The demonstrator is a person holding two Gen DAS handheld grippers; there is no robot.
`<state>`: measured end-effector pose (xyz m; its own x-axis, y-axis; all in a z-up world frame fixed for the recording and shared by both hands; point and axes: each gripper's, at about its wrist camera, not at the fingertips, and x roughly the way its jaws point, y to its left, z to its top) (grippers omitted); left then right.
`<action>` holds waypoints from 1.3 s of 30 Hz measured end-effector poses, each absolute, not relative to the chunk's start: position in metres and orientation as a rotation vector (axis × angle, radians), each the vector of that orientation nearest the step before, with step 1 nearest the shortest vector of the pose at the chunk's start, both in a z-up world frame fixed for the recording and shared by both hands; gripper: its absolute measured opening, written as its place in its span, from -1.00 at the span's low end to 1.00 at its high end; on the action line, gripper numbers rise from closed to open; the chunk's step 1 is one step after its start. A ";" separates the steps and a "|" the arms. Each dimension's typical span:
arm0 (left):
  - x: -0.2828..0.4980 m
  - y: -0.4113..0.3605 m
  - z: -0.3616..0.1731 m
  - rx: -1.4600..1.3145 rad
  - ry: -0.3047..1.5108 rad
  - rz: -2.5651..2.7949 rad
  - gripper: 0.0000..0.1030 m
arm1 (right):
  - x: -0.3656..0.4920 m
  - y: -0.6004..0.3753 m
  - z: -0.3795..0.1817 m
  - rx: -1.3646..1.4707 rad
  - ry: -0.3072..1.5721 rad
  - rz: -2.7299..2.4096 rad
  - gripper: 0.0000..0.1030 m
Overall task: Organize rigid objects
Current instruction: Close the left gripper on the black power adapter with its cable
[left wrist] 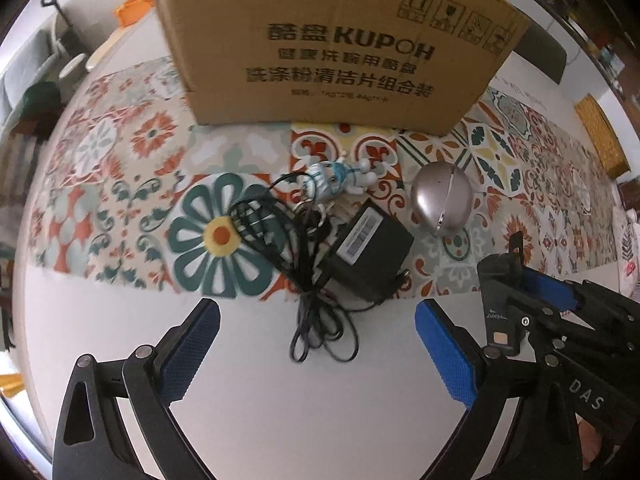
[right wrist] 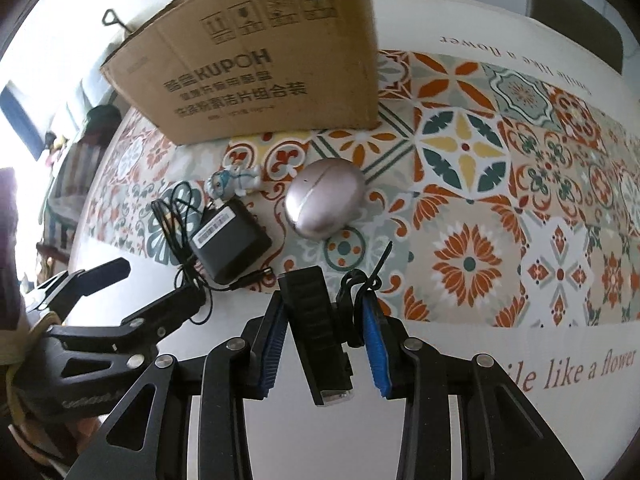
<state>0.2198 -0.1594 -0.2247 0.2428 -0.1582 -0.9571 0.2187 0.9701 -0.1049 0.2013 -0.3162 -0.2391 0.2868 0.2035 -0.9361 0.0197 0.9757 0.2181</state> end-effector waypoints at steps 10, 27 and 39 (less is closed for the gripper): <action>0.245 -0.183 -0.250 0.095 1.334 -0.284 0.90 | 0.207 -0.326 -0.247 0.239 1.282 0.090 -0.28; 0.253 -0.189 -0.262 0.121 1.288 -0.328 0.32 | 0.217 -0.317 -0.258 0.247 1.310 0.096 -0.28; 0.221 -0.155 -0.248 0.091 1.235 -0.349 0.22 | 0.210 -0.293 -0.259 0.235 1.312 0.107 -0.28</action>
<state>0.2213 -0.1548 -0.2484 0.2843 -0.2115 -0.9351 0.3096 0.9433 -0.1192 0.2100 -0.2932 -0.2587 0.2552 0.2107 -0.9437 0.0548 0.9712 0.2317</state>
